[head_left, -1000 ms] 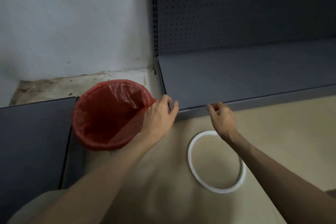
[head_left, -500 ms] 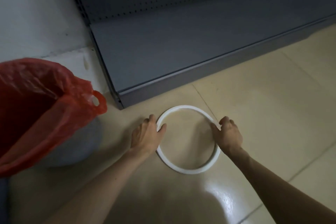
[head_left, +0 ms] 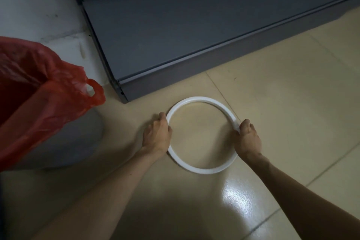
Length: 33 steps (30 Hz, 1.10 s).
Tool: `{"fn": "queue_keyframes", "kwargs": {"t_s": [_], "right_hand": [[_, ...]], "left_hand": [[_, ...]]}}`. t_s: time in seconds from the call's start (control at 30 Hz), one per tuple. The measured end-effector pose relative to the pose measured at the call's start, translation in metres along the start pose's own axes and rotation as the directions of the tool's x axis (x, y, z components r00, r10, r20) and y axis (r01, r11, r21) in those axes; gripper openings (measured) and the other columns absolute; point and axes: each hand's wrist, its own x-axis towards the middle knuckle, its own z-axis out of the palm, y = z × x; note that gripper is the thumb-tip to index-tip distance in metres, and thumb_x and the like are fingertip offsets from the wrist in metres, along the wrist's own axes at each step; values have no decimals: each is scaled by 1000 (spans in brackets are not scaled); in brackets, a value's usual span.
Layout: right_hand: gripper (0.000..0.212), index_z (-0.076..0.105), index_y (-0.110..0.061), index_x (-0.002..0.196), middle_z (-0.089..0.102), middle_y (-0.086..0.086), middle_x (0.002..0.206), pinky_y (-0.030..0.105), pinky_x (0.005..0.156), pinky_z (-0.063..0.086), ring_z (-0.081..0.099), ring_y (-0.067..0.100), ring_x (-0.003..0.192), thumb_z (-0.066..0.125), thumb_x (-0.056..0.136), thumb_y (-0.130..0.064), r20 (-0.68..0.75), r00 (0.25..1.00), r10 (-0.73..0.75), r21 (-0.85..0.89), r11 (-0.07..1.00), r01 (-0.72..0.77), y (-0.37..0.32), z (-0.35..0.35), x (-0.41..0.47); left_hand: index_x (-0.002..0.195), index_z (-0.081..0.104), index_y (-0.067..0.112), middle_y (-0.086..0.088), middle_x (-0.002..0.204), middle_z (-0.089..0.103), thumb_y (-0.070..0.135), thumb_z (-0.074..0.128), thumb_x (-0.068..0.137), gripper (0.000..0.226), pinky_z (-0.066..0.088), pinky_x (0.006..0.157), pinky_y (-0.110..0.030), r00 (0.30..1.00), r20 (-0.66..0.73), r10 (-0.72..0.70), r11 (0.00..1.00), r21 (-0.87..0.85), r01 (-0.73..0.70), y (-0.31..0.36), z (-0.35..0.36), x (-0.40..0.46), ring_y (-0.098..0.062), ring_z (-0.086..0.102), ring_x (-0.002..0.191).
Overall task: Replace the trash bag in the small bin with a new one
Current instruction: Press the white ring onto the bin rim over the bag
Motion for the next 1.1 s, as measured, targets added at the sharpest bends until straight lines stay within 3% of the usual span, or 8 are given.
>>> {"fn": "queue_keyframes", "kwargs": {"t_s": [0.13, 0.27, 0.43, 0.57, 0.67, 0.87, 0.97, 1.1], "right_hand": [[15, 44, -1, 97, 54, 19, 96, 36, 62, 38, 50, 33, 71, 52, 93, -13, -152, 981, -120, 84, 987, 133, -8, -34, -7], [15, 46, 1, 93, 52, 18, 90, 35, 60, 35, 43, 28, 66, 56, 92, -9, -289, 940, -183, 137, 964, 229, -37, -87, -9], [12, 47, 0, 91, 50, 14, 87, 33, 61, 32, 43, 27, 66, 56, 93, -8, -348, 884, -311, 141, 915, 378, -95, -155, -7], [15, 47, 0, 89, 52, 15, 85, 38, 63, 37, 49, 33, 72, 57, 92, -11, -333, 850, -407, 161, 864, 477, -166, -185, -3], [17, 47, -3, 88, 53, 11, 83, 34, 64, 35, 50, 30, 73, 58, 92, -15, -302, 817, -492, 149, 822, 550, -226, -189, -8], [19, 45, -12, 93, 64, 9, 81, 46, 61, 53, 62, 29, 67, 57, 94, -27, -172, 711, -682, 111, 704, 702, -328, -165, -43], [17, 44, -14, 94, 63, 8, 81, 44, 59, 53, 61, 27, 66, 55, 94, -26, -90, 644, -760, 128, 632, 764, -366, -145, -62], [14, 45, -13, 98, 62, 8, 84, 33, 56, 41, 56, 26, 67, 52, 95, -25, -32, 532, -846, 118, 526, 843, -399, -120, -80]], "left_hand": [[109, 42, 9, -16, 100, 67, 21, 47, 97, 18, 50, 71, -42, 999, -33, 21, 997, -71, -24, 9, -32, -6, -38, 65, 90], [109, 43, 8, -15, 99, 68, 20, 47, 95, 19, 50, 69, -41, 993, -111, 48, 990, -130, -62, 24, -86, -7, -39, 65, 91], [109, 43, 8, -18, 99, 68, 20, 48, 95, 20, 49, 72, -46, 968, -244, 58, 985, -143, -95, 29, -172, -15, -44, 64, 93], [107, 41, 9, -17, 95, 67, 21, 47, 95, 18, 50, 71, -46, 943, -334, -5, 985, -166, -53, 1, -242, -23, -43, 64, 90], [107, 43, 10, -18, 96, 67, 21, 48, 94, 17, 48, 73, -46, 914, -396, -91, 985, -174, 23, -36, -283, -36, -44, 63, 91], [104, 48, 12, -15, 95, 67, 24, 50, 93, 16, 49, 72, -45, 838, -475, -269, 961, -184, 204, -124, -330, -87, -41, 64, 90], [104, 49, 15, -8, 92, 64, 26, 50, 95, 15, 47, 67, -38, 806, -468, -364, 931, -214, 296, -162, -338, -112, -33, 62, 83], [102, 48, 17, -3, 87, 64, 28, 48, 97, 13, 42, 57, -31, 779, -437, -450, 893, -242, 380, -202, -337, -135, -20, 59, 70]]}}
